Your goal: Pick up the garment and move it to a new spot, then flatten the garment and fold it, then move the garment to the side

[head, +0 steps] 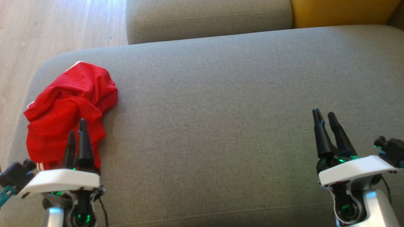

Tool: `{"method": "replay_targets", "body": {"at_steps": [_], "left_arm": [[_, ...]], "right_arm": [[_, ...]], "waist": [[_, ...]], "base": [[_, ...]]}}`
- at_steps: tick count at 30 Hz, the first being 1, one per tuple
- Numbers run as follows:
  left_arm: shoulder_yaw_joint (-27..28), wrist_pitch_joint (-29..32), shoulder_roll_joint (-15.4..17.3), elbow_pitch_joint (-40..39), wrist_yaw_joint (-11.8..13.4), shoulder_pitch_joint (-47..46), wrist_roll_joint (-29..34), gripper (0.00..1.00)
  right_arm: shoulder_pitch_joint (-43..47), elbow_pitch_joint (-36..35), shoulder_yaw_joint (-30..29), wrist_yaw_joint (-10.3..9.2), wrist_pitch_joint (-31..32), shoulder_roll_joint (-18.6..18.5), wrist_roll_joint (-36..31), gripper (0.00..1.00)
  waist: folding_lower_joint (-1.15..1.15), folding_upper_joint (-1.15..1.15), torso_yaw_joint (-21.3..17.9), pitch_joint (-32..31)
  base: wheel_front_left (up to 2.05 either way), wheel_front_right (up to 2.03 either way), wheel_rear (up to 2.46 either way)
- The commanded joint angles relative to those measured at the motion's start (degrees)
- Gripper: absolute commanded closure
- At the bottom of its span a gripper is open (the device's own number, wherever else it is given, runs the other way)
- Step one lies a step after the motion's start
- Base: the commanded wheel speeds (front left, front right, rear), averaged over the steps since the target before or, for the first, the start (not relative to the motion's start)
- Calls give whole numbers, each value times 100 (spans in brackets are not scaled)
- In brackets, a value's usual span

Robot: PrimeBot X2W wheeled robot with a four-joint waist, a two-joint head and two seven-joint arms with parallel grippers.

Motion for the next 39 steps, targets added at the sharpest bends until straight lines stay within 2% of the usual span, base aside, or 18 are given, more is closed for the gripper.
{"method": "replay_targets", "body": {"at_steps": [1, 5, 9, 14, 21, 28, 34, 39], "left_arm": [[50, -72, 84, -278, 53, -327, 207, 0], [-164, -139, 113, -323, 209, -310, 858, 0], [-352, -189, 199, -312, 358, -290, 1250, 0], [-968, -290, 636, -86, 801, -292, 2213, 0], [-1562, -407, 955, 125, 1410, -365, 2691, 0], [-2018, -525, 1180, 187, 1821, -432, 2932, 0], [-2286, -625, 1257, 254, 1979, -475, 3045, 0], [-2260, -709, 1121, 316, 1794, -423, 2847, 0]], "right_arm": [[-302, -221, 98, -1, -77, -53, -188, 0], [-320, -182, 213, -1, -144, -55, -587, 0], [-339, -153, 313, -1, -195, -56, -787, 0], [-364, -88, 548, -1, -297, -107, -1405, 0], [-342, -67, 728, -1, -415, -151, -2155, 0], [-257, -75, 721, -1, -534, -91, -2628, 0], [-236, -7, 712, -1, -635, -72, -3015, 0], [-236, 14, 661, -1, -719, -71, -3016, 0]], "waist": [[0, 0, -3, -3], [0, 0, -4, -7], [0, 0, -1, -13], [0, 0, -5, -33], [0, 0, -12, -51], [0, 0, -32, -56], [0, 0, -49, -70], [0, 0, -59, -83]], "base": [[0, 0, 0], [0, 0, 0], [0, 0, 0], [0, 0, 0], [0, 0, 0], [0, 0, 0], [0, 0, 0], [0, 0, 0]]}}
